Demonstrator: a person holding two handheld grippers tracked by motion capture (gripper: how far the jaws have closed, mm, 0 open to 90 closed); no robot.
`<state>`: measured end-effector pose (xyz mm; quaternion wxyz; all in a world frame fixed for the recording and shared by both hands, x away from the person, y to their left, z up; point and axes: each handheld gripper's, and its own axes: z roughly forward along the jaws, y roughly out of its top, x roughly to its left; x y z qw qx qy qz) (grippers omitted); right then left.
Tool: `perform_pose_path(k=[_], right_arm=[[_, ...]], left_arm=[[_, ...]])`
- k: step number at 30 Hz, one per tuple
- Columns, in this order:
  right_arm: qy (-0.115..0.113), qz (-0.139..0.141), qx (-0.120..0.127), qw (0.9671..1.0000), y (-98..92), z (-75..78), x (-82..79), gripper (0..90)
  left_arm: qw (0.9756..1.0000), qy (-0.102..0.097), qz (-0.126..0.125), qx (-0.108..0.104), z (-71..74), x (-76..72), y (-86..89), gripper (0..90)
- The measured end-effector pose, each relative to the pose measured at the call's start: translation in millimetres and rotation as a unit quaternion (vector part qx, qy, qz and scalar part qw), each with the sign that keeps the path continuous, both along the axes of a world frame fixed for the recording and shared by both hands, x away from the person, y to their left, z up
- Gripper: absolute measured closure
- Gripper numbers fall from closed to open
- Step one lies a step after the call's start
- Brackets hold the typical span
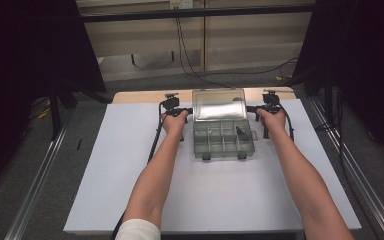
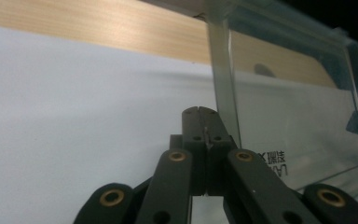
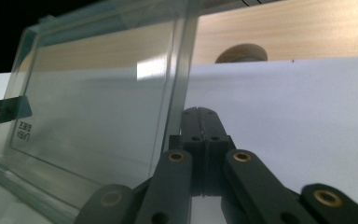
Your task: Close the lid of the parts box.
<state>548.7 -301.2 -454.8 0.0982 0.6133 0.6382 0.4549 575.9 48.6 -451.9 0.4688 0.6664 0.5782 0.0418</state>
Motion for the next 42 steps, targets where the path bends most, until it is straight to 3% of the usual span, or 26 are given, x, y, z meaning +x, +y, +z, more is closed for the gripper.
perform_pose_path(k=[8,12,18,24,42], right_arm=[[-0.025,0.021,0.021,0.9993,-6.2,15.8,-10.8,90.0],[-0.037,0.035,0.002,0.9987,-6.0,24.7,-17.8,90.0],[-0.049,0.032,0.002,0.9983,-7.3,28.1,-27.9,90.0],[-0.053,0.038,-0.042,0.9969,-3.6,34.9,-31.8,90.0],[-0.069,0.035,-0.082,0.9936,3.7,39.4,-40.9,90.0]], left_arm=[[0.9992,-0.020,-0.016,-0.032,17.7,-10.4,6.6,90.0],[0.9989,-0.033,-0.022,-0.027,24.9,-17.1,5.5,90.0],[0.9982,-0.050,-0.033,-0.003,33.1,-23.9,3.0,90.0],[0.9980,-0.054,-0.032,0.011,36.0,-28.6,1.6,90.0],[0.9967,-0.059,-0.042,0.036,39.3,-35.6,1.1,90.0]])
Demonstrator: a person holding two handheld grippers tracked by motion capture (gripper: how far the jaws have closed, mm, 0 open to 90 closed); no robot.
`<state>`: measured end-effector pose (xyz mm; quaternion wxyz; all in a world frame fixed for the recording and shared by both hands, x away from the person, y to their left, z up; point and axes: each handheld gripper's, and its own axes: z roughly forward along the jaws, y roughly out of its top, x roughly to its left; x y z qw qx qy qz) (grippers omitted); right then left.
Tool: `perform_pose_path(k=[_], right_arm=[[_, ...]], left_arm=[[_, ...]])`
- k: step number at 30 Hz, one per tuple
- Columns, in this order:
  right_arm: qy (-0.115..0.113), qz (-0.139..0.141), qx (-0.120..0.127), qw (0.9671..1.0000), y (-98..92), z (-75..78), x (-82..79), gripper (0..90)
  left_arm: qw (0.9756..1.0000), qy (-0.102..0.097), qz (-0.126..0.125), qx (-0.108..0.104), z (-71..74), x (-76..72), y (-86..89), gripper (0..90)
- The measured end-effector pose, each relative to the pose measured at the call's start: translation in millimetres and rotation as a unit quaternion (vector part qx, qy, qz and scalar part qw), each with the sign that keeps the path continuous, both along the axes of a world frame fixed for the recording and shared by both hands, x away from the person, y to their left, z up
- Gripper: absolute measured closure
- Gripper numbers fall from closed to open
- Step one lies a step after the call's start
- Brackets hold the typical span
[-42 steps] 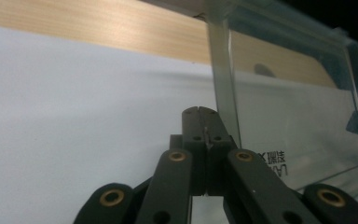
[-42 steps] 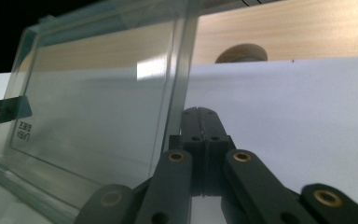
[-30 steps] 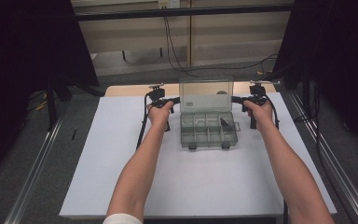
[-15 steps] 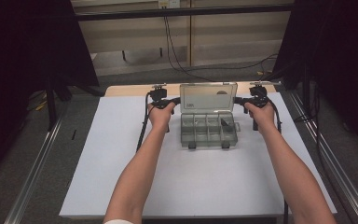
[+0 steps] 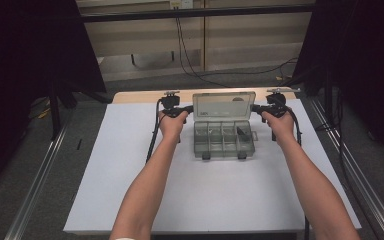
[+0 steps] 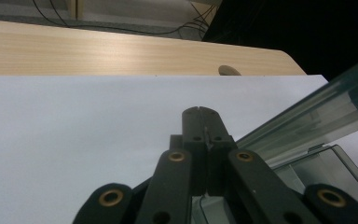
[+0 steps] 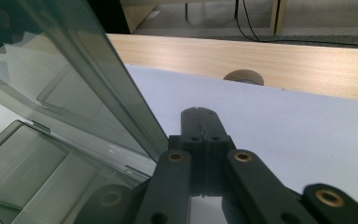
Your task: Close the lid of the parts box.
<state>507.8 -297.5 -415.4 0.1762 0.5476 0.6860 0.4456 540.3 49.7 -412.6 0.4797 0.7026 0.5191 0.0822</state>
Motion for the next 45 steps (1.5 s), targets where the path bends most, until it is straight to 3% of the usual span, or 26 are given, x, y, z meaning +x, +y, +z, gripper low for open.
perform_pose_path(k=[7,13,16,25,45], right_arm=[[-0.007,0.004,-0.017,0.9998,1.8,1.6,-3.8,90.0],[-0.009,0.012,-0.013,0.9998,6.2,0.9,-6.8,90.0],[-0.011,0.008,-0.034,0.9993,11.4,0.9,-8.7,90.0],[-0.003,0.030,-0.021,0.9993,6.9,2.1,-14.2,90.0],[-0.007,0.056,0.005,0.9984,6.2,10.5,-36.3,90.0]], left_arm=[[1.0000,0.001,-0.002,0.003,-1.1,-2.2,-0.2,90.0],[0.9999,0.003,-0.015,-0.001,-1.9,-5.3,-6.0,89.7],[0.9999,0.005,-0.014,0.002,-3.4,-7.1,-7.3,89.9],[0.9993,0.014,-0.032,0.011,-6.8,-8.4,-4.8,89.9],[0.9981,0.001,-0.062,0.006,0.2,-23.7,4.2,89.7]])
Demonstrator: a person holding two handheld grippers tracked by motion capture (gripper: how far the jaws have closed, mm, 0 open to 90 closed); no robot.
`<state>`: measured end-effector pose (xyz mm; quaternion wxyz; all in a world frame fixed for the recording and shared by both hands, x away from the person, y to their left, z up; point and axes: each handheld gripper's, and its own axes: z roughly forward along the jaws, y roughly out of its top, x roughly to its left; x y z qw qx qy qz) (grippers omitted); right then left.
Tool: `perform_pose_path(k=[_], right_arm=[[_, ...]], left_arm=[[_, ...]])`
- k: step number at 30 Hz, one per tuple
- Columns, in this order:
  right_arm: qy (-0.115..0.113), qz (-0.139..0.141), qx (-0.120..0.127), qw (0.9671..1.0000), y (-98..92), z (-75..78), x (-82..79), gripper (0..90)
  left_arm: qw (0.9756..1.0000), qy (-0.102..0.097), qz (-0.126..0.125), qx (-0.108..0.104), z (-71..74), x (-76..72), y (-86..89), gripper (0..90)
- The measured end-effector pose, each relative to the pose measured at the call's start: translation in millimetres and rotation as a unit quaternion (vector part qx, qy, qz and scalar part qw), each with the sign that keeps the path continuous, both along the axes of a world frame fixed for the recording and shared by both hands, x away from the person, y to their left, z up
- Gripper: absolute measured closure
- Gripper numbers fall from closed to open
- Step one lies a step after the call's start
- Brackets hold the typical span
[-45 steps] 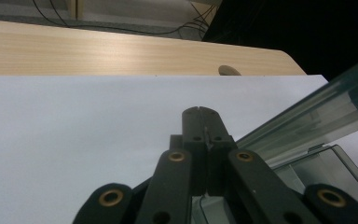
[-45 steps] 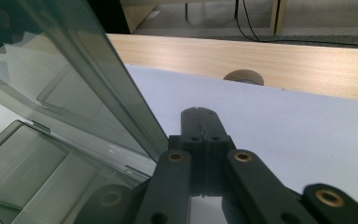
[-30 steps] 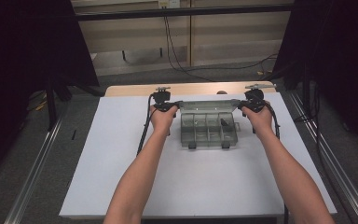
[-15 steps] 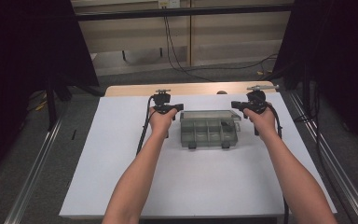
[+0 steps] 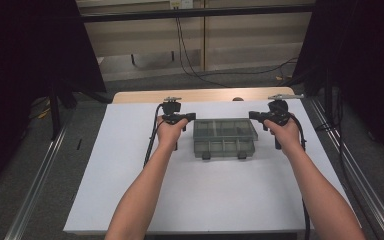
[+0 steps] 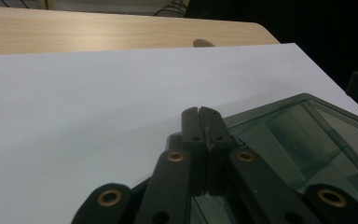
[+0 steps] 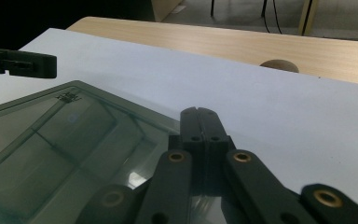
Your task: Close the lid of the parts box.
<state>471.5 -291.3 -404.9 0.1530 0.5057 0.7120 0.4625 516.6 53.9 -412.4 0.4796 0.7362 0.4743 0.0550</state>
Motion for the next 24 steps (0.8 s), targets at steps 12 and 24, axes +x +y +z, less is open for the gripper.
perform_pose_path(k=[12,24], right_arm=[[0.001,0.009,-0.001,1.0000,2.7,3.3,-15.7,90.0],[-0.002,0.017,0.002,0.9998,5.2,6.9,-25.7,90.0]], left_arm=[[0.9998,-0.007,-0.020,0.007,3.7,-12.6,8.5,89.4],[0.9994,-0.014,-0.032,0.009,7.0,-22.8,13.0,89.1]])
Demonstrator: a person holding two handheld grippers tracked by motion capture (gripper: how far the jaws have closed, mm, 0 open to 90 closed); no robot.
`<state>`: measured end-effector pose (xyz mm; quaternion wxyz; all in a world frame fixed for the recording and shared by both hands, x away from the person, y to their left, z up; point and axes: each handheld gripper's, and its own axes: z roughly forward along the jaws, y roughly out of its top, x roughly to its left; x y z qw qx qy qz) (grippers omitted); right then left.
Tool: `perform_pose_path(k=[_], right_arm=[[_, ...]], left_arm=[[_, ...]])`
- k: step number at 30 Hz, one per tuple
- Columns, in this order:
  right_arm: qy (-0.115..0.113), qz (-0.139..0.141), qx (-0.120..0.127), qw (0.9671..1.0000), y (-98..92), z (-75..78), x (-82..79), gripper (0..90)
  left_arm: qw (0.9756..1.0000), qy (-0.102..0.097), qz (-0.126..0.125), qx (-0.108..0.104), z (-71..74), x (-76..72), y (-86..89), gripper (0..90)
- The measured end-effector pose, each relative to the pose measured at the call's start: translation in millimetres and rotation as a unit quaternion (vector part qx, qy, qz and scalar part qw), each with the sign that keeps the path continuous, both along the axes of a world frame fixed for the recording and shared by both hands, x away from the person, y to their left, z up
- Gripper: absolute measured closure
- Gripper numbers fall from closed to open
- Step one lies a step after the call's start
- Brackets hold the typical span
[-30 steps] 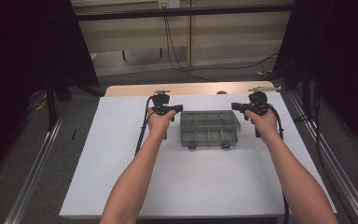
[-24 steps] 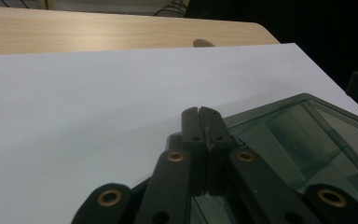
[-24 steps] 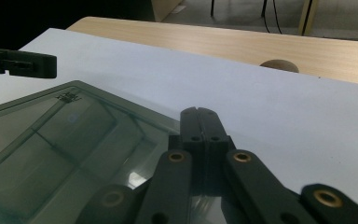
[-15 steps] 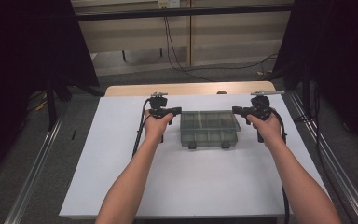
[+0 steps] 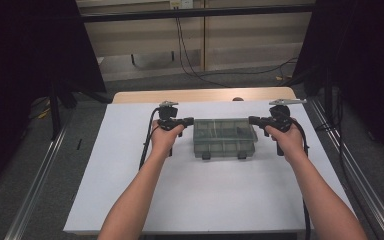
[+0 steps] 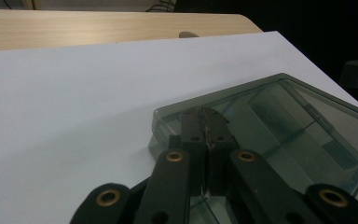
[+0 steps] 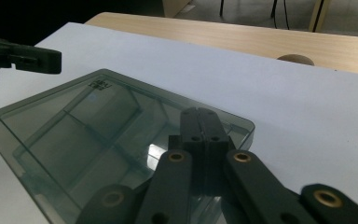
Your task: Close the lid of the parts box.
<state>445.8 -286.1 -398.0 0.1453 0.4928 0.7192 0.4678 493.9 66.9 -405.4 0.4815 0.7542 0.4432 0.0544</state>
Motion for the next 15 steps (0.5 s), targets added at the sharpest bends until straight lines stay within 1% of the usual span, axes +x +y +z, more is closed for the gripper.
perform_pose_path(k=[4,5,6,9,11,12,13,15], right_arm=[[0.001,0.002,-0.009,1.0000,0.9,-1.0,-3.0,90.0],[0.000,0.004,-0.014,0.9999,1.1,-1.6,-3.7,90.0],[0.002,0.006,-0.017,0.9998,1.7,-1.9,-4.8,90.0],[0.003,0.010,-0.020,0.9997,3.3,-3.5,-6.9,90.0],[0.004,0.012,-0.019,0.9997,4.0,-4.2,-7.9,90.0],[0.003,0.012,-0.021,0.9997,4.1,-4.4,-8.3,90.0],[0.001,0.012,-0.022,0.9997,4.1,-4.6,-8.6,90.0],[0.002,0.011,-0.022,0.9997,3.9,-5.0,-9.7,90.0]], left_arm=[[1.0000,0.001,-0.003,-0.002,-0.7,-1.8,0.3,89.1],[1.0000,0.002,-0.007,0.001,-0.5,-2.4,0.5,89.1],[1.0000,0.000,-0.004,0.001,-0.5,-3.2,0.0,89.1],[1.0000,0.000,-0.009,0.003,-0.4,-5.0,0.2,89.1],[0.9999,-0.003,-0.011,0.008,-0.9,-6.4,0.3,89.1],[0.9999,-0.001,-0.012,0.007,-1.0,-7.2,0.7,89.1],[0.9999,-0.003,-0.010,0.005,-1.5,-7.8,0.6,89.1],[0.9999,-0.004,-0.013,0.007,-1.5,-8.9,1.6,89.1]])
